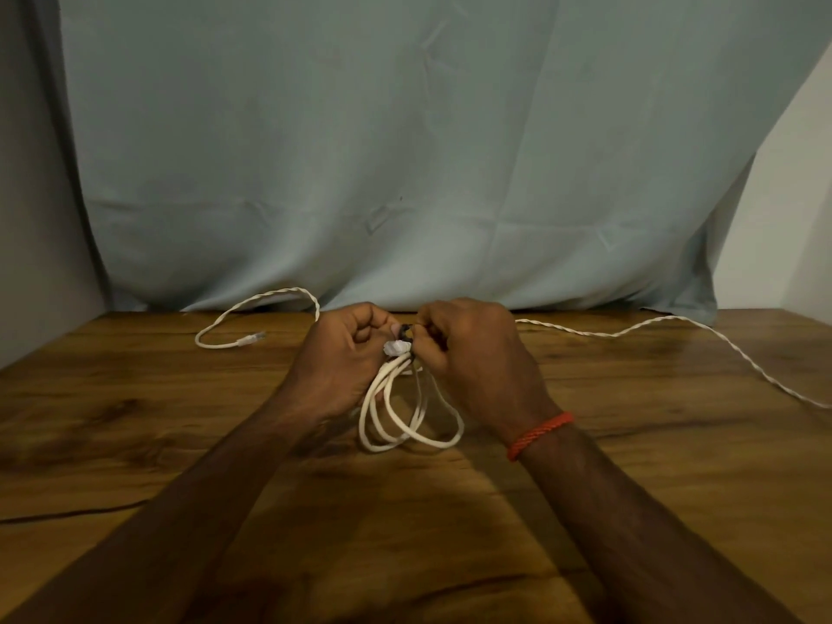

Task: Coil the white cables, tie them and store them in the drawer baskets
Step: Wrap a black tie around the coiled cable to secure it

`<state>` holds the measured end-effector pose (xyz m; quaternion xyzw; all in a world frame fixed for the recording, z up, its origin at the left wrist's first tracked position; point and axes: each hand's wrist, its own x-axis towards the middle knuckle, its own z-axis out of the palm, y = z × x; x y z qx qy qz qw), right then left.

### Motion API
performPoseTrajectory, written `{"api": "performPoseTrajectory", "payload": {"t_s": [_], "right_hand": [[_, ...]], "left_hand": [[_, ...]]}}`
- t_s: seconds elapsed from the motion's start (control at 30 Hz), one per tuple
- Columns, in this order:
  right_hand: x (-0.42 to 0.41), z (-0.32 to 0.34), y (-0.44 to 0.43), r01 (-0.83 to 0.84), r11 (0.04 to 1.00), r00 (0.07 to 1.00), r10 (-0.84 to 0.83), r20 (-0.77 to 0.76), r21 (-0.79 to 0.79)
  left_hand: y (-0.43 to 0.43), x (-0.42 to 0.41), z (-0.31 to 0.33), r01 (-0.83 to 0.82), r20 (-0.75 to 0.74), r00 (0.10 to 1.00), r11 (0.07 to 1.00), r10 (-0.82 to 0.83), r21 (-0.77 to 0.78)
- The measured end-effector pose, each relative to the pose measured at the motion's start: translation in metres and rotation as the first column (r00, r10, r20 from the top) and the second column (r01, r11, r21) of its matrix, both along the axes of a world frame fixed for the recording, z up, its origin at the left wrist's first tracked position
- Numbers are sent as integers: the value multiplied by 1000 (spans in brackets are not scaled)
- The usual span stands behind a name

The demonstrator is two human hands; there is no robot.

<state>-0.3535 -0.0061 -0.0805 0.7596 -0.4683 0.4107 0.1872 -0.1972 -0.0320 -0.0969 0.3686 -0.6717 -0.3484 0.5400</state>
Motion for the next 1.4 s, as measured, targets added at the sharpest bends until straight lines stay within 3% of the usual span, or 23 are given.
{"api": "performPoseTrajectory", "payload": {"t_s": [0.2,0.47,0.63,0.83,1.13,1.3,1.4], "right_hand": [[-2,1,-1,15,998,1000,-15,0,67],[-9,8,3,-103,977,971,58,233,186],[-8,13,4,-322,888,822,91,562,327],[-10,16,2,-564,734,646,106,756,379],[-19,15,3,-533,800,753,300,585,276],[-23,14,5,-372,895,918,314,243,247],[-24,15,5,-393,884,910,334,247,252]], "left_hand": [[2,-1,0,-21,10,1000,999,21,-41],[2,1,4,-92,-63,994,993,88,-78],[2,0,3,-81,-84,994,992,73,-99],[6,-1,3,-16,-144,990,998,8,-54],[0,1,1,-80,-180,980,997,82,15],[3,-2,-1,-52,-224,972,992,77,118],[4,-6,-2,-19,-239,970,989,54,146]]}}
